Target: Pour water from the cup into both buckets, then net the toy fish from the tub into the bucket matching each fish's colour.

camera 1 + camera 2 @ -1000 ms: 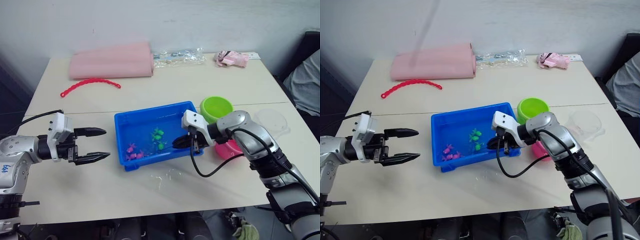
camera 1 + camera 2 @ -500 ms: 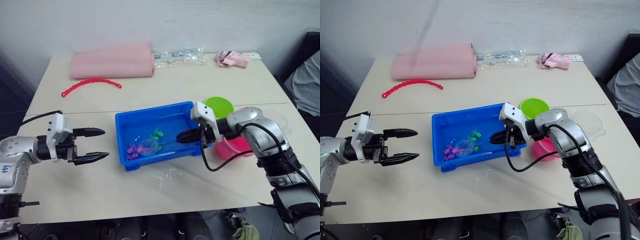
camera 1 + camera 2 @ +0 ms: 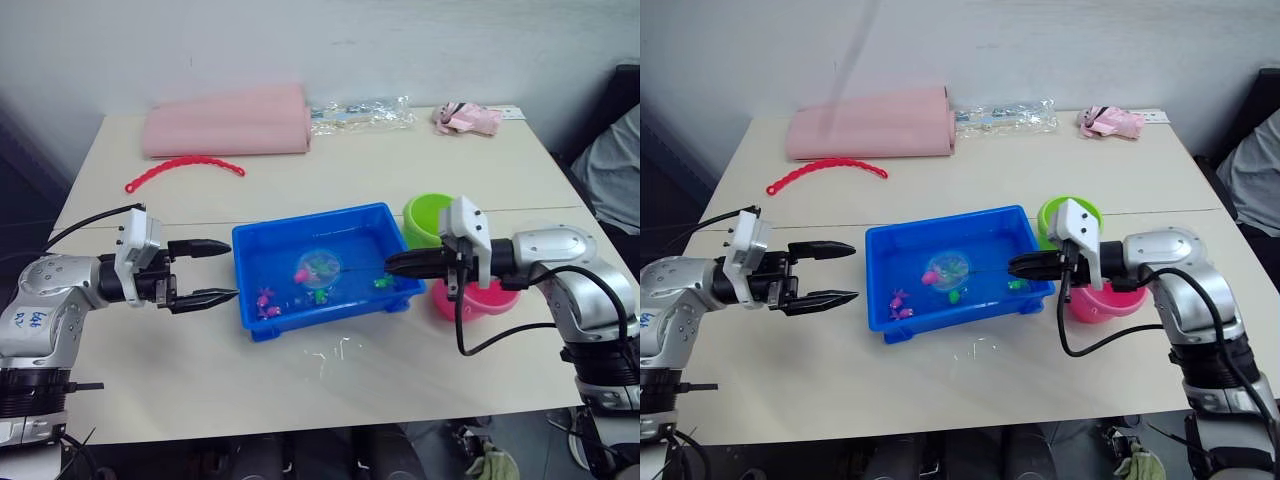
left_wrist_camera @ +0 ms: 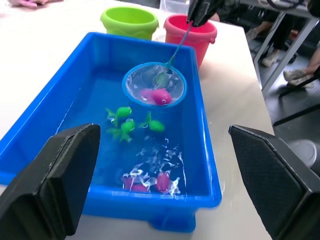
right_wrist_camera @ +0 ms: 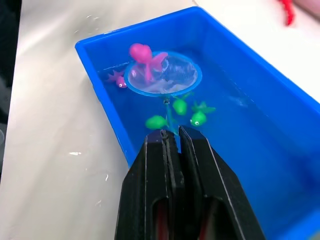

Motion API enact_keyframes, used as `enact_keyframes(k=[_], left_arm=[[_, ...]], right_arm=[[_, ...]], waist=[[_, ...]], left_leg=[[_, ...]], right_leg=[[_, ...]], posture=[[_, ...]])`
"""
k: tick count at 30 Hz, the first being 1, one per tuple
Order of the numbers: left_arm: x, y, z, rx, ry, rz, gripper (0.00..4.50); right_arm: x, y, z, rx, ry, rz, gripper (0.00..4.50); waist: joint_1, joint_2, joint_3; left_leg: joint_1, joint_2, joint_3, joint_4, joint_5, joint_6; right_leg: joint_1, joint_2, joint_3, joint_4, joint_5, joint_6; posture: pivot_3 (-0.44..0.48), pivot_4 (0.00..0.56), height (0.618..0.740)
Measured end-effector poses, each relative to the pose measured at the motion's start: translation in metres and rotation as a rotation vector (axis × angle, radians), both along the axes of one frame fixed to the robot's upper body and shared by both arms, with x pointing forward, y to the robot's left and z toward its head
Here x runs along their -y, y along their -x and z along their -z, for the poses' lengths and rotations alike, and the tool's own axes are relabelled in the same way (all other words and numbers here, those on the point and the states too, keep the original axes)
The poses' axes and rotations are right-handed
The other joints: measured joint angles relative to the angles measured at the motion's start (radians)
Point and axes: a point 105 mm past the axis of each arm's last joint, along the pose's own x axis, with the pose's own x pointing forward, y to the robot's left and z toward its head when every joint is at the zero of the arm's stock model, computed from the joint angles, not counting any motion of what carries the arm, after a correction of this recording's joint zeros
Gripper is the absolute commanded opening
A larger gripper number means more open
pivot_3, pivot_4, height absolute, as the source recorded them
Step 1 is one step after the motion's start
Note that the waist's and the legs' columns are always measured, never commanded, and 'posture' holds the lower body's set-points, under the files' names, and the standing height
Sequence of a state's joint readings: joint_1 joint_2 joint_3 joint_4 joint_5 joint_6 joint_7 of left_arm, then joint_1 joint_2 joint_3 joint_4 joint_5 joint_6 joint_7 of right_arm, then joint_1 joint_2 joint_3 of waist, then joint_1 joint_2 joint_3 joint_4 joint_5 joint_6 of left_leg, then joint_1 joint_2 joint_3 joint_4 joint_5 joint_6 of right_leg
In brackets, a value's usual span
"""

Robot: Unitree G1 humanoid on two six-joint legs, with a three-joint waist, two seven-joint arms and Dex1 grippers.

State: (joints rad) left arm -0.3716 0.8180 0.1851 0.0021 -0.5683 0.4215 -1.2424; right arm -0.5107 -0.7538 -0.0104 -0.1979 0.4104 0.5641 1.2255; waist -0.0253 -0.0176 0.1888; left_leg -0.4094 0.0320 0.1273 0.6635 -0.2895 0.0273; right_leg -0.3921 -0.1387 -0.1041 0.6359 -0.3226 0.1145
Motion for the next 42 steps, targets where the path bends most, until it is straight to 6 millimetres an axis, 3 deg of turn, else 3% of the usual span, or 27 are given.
enact_keyframes(k=[6,14,26,32,37,42], left_arm=[[0.034,-0.013,-0.031,-0.014,0.089,0.046,4.48],[0.067,-0.015,-0.034,-0.040,0.130,0.176,4.48],[0.076,-0.029,-0.026,-0.042,0.129,0.233,4.48],[0.078,-0.029,-0.021,-0.057,0.130,0.255,4.48],[0.081,-0.027,-0.022,-0.051,0.128,0.286,4.48],[0.087,-0.025,-0.019,-0.057,0.125,0.312,4.48]], right_arm=[[0.039,0.029,-0.014,0.014,-0.091,0.179,0.00],[0.097,0.062,-0.021,0.010,-0.144,0.485,0.00],[0.135,0.094,-0.026,0.050,-0.232,0.724,0.00],[0.148,0.112,-0.017,0.028,-0.214,0.814,0.00],[0.165,0.130,-0.006,0.040,-0.140,0.913,0.00],[0.169,0.137,0.004,0.091,-0.026,0.949,0.00]], waist=[[0.022,0.000,0.000],[0.030,-0.001,0.000],[0.043,-0.001,0.000],[0.049,-0.001,0.000],[0.050,-0.001,0.000],[0.047,0.000,0.000]], left_leg=[[0.000,0.000,-0.001,0.001,0.000,0.000],[0.002,0.000,-0.001,0.001,0.001,0.001],[0.003,0.000,-0.004,0.001,0.001,0.000],[0.003,0.000,-0.004,0.001,0.001,0.001],[0.004,0.000,-0.005,0.001,0.001,0.001],[0.005,0.000,-0.005,0.001,0.001,0.001]], right_leg=[[0.001,0.001,0.000,0.000,0.000,0.000],[0.003,0.002,0.002,-0.003,0.000,0.000],[0.006,0.004,0.001,-0.007,0.000,0.001],[0.007,0.004,0.001,-0.008,0.000,0.001],[0.009,0.004,0.000,-0.009,0.001,0.001],[0.009,0.004,0.001,-0.008,0.001,0.001]], posture=[[0.000,0.150,0.740],[0.000,0.150,0.740],[0.000,0.150,0.740],[0.000,0.150,0.740],[0.000,0.150,0.740],[0.000,0.150,0.740]])
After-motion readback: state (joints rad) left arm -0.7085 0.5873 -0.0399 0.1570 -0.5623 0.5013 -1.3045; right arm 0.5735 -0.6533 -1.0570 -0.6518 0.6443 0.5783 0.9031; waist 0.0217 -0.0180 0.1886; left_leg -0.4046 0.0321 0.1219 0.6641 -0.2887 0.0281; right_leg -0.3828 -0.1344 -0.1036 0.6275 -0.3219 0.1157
